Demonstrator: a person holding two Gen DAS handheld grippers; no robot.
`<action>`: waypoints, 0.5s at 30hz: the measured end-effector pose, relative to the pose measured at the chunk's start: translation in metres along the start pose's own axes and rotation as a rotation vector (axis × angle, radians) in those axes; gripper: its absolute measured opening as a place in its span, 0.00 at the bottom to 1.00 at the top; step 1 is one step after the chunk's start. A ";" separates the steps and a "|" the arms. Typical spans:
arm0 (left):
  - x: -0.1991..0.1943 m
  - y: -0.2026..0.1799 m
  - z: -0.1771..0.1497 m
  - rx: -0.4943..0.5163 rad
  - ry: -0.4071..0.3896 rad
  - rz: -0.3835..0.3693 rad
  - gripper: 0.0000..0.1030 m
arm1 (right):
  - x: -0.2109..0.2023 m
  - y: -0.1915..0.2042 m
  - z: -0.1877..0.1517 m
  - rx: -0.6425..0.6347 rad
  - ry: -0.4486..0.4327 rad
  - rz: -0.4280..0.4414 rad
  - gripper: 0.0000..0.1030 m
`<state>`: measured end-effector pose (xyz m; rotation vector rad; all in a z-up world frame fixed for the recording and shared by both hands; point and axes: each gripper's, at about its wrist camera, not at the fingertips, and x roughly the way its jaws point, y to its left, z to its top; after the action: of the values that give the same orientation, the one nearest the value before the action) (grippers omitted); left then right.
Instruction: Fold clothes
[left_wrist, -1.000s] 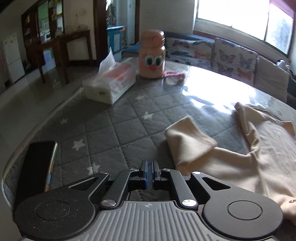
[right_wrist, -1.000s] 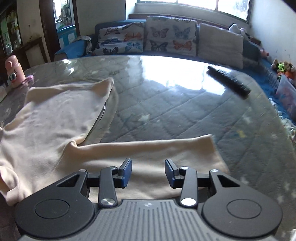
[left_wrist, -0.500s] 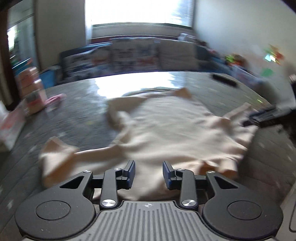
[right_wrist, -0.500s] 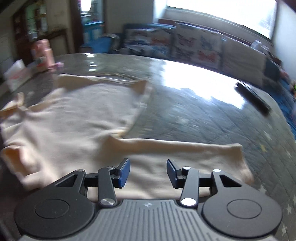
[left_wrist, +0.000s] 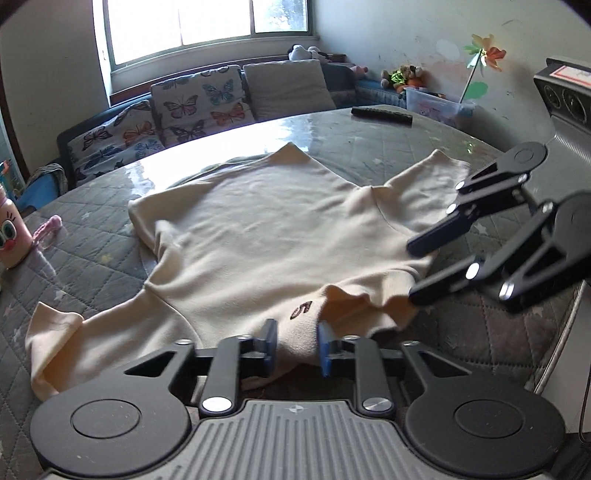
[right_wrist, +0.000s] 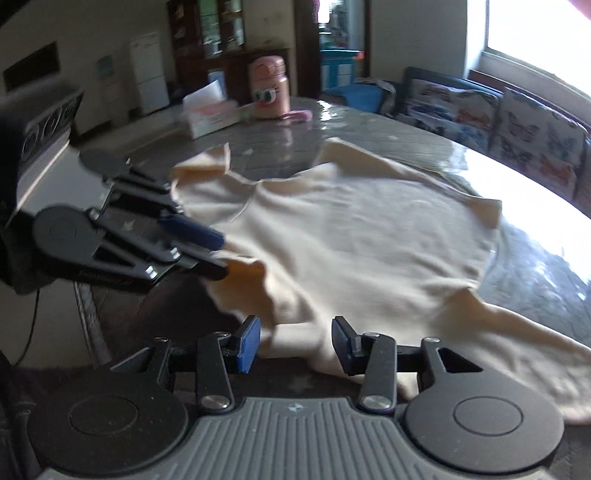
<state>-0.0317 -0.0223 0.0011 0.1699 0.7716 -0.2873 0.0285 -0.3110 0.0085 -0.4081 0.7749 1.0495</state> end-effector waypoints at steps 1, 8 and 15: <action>0.000 -0.001 -0.001 0.005 -0.002 -0.004 0.07 | 0.006 0.004 -0.002 -0.006 0.012 -0.006 0.39; -0.015 -0.004 -0.005 0.045 -0.029 -0.025 0.02 | 0.009 0.013 -0.012 -0.017 0.023 -0.025 0.02; -0.014 -0.007 -0.016 0.091 0.027 -0.066 0.02 | -0.003 0.023 -0.021 -0.068 0.070 0.020 0.02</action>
<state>-0.0542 -0.0225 -0.0006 0.2351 0.7927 -0.3843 -0.0007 -0.3158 -0.0022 -0.4985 0.8089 1.0874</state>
